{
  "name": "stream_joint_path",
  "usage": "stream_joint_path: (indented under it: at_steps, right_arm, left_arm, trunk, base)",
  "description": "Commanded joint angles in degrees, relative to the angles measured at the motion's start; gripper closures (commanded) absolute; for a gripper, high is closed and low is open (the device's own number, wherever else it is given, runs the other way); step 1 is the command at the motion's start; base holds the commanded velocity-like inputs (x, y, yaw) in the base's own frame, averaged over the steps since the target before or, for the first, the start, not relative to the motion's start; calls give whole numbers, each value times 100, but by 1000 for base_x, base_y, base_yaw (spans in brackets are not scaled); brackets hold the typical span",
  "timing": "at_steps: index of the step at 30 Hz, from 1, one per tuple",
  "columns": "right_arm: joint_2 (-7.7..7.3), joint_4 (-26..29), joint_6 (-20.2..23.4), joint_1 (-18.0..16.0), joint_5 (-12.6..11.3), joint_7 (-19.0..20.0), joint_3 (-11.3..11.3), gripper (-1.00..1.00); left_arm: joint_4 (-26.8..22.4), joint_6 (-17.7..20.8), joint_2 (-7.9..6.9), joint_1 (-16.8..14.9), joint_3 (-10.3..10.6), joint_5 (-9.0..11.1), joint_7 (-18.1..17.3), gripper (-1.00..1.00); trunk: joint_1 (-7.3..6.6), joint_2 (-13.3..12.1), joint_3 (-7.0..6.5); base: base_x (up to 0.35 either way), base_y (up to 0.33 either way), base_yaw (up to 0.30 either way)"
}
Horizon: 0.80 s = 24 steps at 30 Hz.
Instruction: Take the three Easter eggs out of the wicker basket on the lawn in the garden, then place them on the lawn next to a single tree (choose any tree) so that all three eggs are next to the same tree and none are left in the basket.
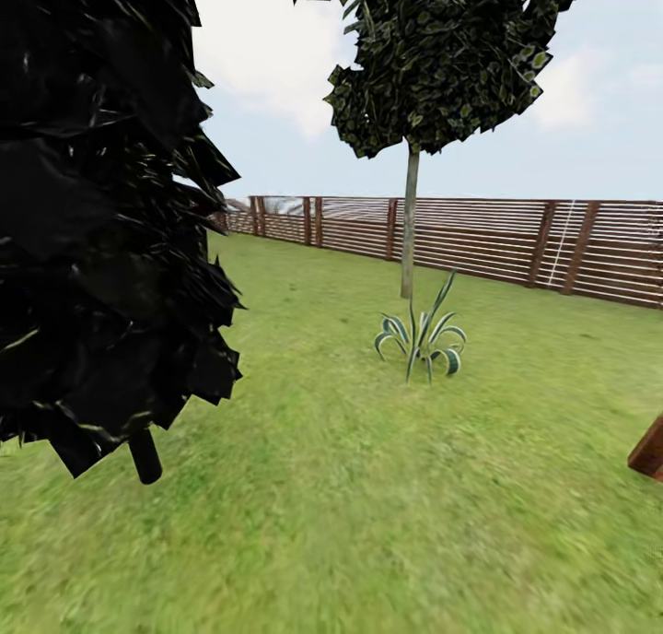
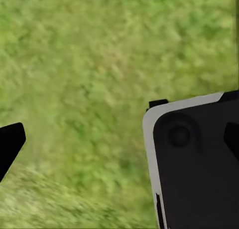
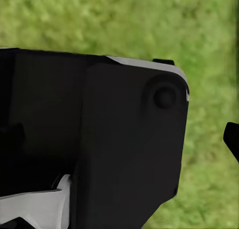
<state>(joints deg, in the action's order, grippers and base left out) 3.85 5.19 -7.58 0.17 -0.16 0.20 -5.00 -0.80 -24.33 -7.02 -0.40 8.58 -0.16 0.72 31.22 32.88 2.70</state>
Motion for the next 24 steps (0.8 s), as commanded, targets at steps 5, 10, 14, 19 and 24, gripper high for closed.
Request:
stream_joint_path:
  at_steps: [5,10,14,19,24]
  right_arm:
    - [-5,8,-7,1,-2,-2,-36,-100]
    - [-7,8,-7,1,-2,-2,-36,-100]
    - [-2,8,-7,1,-2,-2,-36,-100]
    - [-4,8,-7,1,-2,-2,-36,-100]
    - [-2,8,-7,1,-2,-2,-36,-100]
  left_arm:
    - [2,-19,-1,-4,29,-1,8,-100]
    - [1,-18,-1,-4,29,-1,8,-100]
    - [4,-18,-1,-4,29,-1,8,-100]
    - [2,-19,-1,-4,29,-1,8,-100]
    - [2,-19,-1,-4,29,-1,8,-100]
  trunk:
    - [5,7,-15]
    - [5,7,-40]
    - [5,7,-59]
    - [5,7,-84]
    - [5,7,-108]
  base:
    - [336,0,-265]
    - [336,0,-265]
    - [337,0,-265]
    - [337,0,-265]
    - [336,0,-265]
